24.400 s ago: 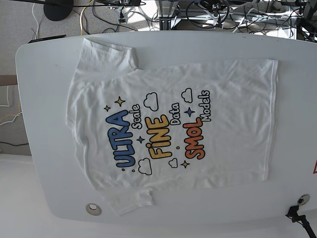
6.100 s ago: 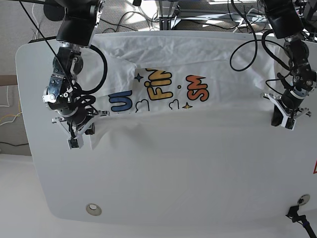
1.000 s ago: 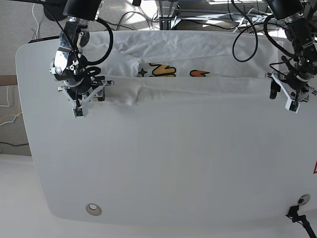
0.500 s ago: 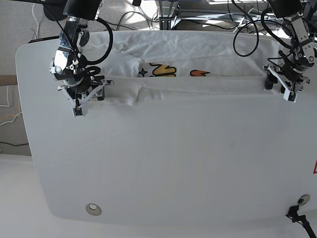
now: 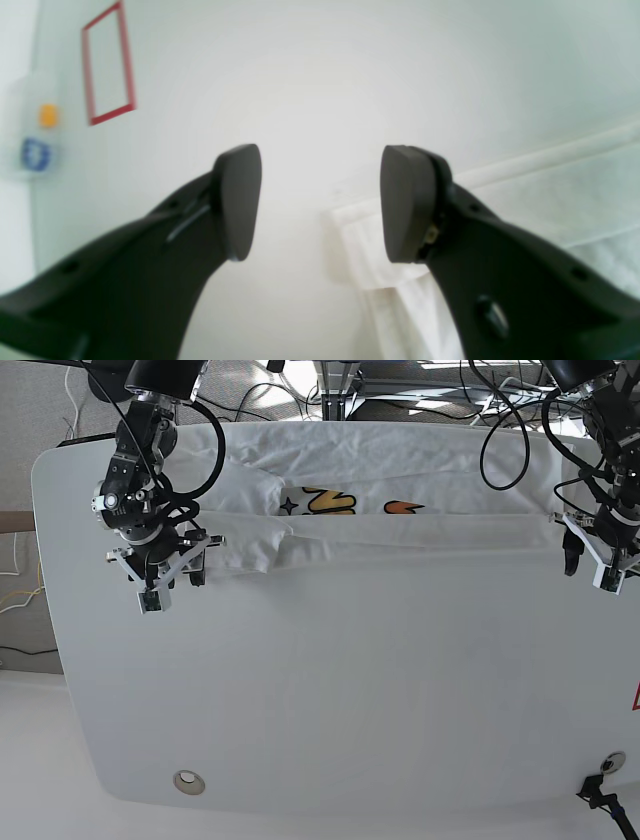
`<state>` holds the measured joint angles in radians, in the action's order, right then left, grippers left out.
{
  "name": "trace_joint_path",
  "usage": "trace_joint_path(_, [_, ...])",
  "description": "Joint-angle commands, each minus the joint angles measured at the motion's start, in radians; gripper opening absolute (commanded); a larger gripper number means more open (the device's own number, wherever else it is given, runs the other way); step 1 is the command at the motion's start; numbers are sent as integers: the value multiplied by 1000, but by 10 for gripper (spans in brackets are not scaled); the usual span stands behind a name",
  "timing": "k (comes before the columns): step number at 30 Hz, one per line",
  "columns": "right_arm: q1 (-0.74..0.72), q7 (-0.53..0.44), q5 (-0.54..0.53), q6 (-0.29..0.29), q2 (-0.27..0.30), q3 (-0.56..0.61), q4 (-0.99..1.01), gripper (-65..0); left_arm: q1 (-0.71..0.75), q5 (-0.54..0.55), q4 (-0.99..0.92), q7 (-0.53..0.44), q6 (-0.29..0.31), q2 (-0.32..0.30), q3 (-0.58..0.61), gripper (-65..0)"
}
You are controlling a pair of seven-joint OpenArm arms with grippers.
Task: Fold the T-shirt properly
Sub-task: 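Grasp the folded edge with both grippers and pull it taut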
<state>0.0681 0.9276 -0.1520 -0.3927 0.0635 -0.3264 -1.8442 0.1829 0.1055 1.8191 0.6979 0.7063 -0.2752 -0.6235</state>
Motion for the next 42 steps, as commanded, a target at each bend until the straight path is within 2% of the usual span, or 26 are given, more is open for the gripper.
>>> trace_joint_path(1, [-3,-11,-13,1,-8,-3,-65,-356,-7,7,20,16,-8,-19,-39,-305])
trace_joint_path(6, [129,-2,-125,1,-15,-4,-122,-358,34,6,23,104,-8,-17,-71,-305])
trace_joint_path(8, [183,-2,-165,2,-15,-4,-122,-358,79,6,23,105,-8,-12,-68,-305])
trace_joint_path(10, [229,-2,-185,2,-20,-4,-122,-360,119,6,23,102,-8,23,-66,-305])
trace_joint_path(14, [273,-2,-205,2,-21,-3,-117,-360,163,1,18,101,-8,54,-31,-307])
trace_joint_path(17, [270,-3,-202,2,-18,-3,-76,-360,183,0,-11,99,-8,57,43,-307])
trace_joint_path(21, [240,-41,-200,2,-12,-3,30,-360,140,0,-111,99,-8,55,98,-307])
trace_joint_path(24, [221,-97,-200,2,19,-3,108,-360,105,-2,-170,99,-8,52,98,-307])
trace_joint_path(28, [167,-114,-200,2,51,-4,180,-360,51,-13,-244,92,-8,24,98,-307])
trace_joint_path(32, [124,-114,-200,2,58,-6,205,-360,0,-77,-284,32,-8,24,98,-307])
trace_joint_path(37, [100,-114,-200,2,63,-4,205,-360,-36,-77,-284,30,-8,24,93,-307])
trace_joint_path(40, [95,-112,-206,2,62,-4,203,-360,-62,-76,-247,29,-8,24,26,-307])
trace_joint_path(42, [95,-112,-205,2,65,-4,203,-360,-62,-36,-203,33,-8,26,-19,-307])
